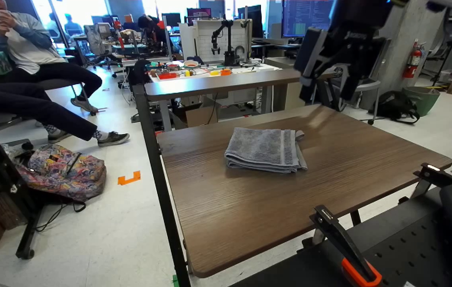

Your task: Move the towel to the right

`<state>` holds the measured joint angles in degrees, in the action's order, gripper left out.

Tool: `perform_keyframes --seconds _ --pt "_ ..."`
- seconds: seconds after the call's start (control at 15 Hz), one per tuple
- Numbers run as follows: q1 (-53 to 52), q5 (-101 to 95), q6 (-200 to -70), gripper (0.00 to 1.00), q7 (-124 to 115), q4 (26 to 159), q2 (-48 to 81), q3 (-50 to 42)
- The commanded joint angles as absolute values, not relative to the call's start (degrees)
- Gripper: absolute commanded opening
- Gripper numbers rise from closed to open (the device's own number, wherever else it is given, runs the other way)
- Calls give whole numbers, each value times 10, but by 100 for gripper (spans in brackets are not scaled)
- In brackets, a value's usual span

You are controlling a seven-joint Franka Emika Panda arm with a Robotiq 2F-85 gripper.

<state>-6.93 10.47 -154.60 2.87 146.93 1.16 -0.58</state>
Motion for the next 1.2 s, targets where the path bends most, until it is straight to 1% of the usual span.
perform_keyframes --seconds 0.0,0.53,1.13 --pt "-59 103 -1571 100 -20 1358 139 17" --pt "-75 90 -1564 100 -100 1203 297 19" --pt "-83 86 -1544 100 -119 1125 392 9"
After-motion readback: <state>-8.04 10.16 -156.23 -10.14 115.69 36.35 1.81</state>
